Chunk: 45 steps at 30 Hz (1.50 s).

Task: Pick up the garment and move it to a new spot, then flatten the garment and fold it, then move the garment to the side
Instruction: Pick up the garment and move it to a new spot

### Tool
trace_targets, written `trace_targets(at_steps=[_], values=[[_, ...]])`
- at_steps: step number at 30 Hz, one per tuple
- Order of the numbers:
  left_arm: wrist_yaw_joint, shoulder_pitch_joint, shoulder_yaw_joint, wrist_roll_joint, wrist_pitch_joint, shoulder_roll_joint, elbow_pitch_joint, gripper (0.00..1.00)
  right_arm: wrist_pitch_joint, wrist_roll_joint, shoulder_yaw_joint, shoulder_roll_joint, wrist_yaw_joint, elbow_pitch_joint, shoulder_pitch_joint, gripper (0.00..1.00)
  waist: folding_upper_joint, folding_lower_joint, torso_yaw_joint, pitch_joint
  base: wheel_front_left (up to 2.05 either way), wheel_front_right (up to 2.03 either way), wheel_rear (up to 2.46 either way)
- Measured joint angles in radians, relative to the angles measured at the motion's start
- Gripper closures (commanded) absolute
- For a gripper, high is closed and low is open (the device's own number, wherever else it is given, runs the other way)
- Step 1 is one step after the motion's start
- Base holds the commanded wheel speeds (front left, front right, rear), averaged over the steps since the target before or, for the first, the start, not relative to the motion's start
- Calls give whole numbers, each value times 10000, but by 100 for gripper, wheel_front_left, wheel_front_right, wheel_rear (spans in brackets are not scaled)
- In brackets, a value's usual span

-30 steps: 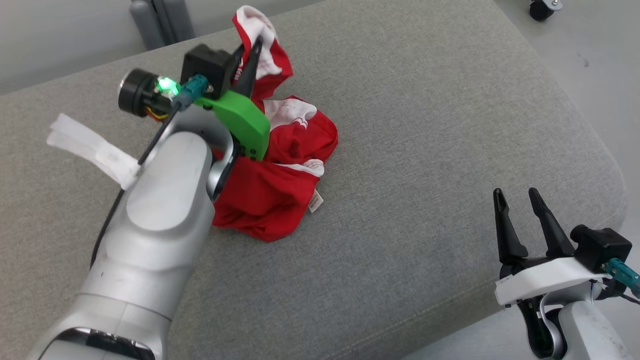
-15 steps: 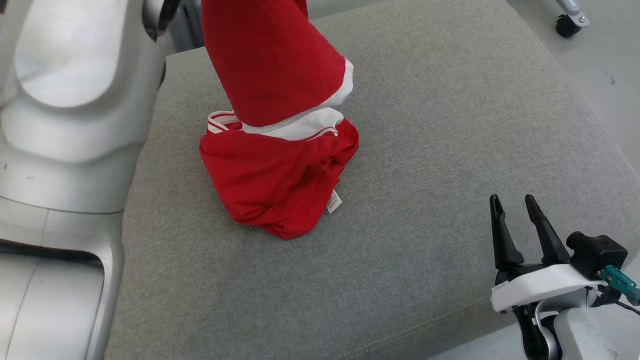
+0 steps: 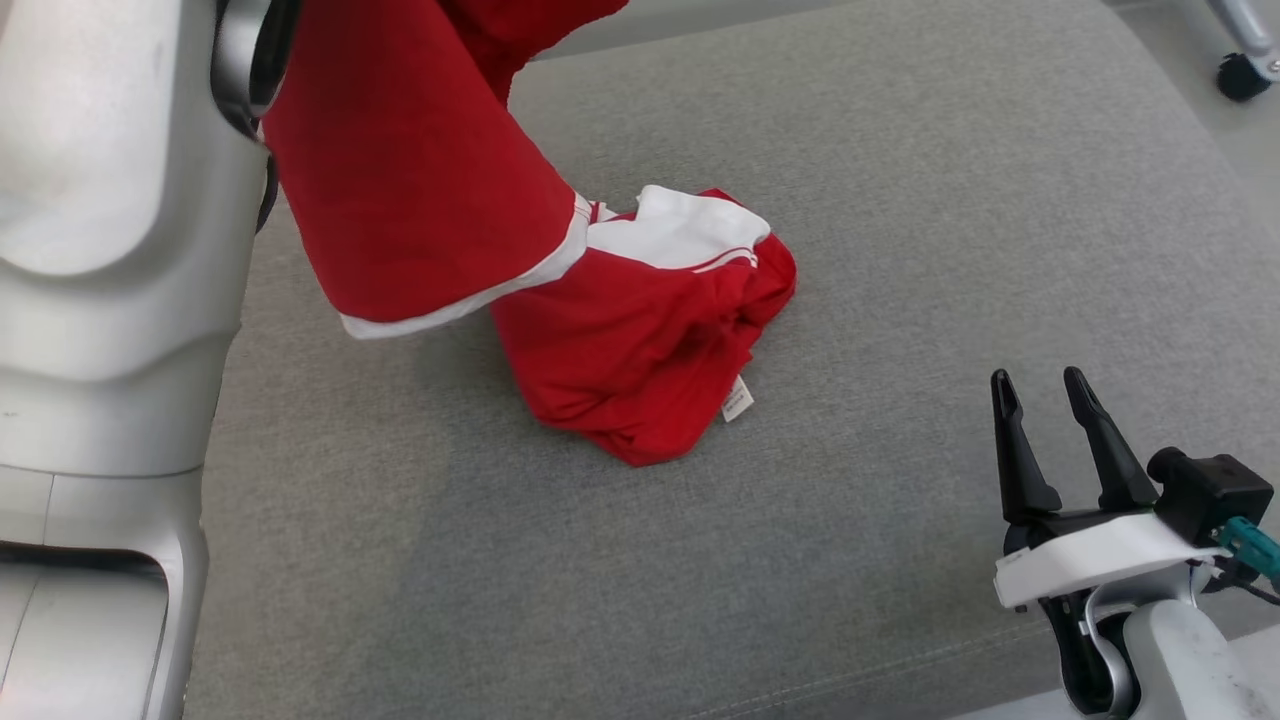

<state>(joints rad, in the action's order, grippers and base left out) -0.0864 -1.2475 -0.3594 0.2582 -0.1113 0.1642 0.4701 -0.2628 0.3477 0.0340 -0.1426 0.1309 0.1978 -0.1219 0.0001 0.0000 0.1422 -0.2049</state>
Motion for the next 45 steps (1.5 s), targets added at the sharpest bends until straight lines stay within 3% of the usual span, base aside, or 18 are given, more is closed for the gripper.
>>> trace_targets(at_steps=[19,34,40,45], values=[[610,2849,800,752,-58,1145,-963,100,88,-336,-8,-591,0,-982,116,0,-1,0,-3287,-7,0,0,0],[918,4216,1030,1160,-173,1383,-1379,100,692,-570,-38,-692,2,-2113,557,0,0,0,-5794,-44,0,0,0],[984,4437,1116,1256,-219,1513,-1413,100,792,-585,-19,-725,0,-2288,583,0,-1,0,-6304,-83,0,0,0],[1039,4338,1193,1258,-222,1632,-1358,100,874,-602,35,-878,0,-2489,580,0,-1,0,-6187,-187,0,0,0]])
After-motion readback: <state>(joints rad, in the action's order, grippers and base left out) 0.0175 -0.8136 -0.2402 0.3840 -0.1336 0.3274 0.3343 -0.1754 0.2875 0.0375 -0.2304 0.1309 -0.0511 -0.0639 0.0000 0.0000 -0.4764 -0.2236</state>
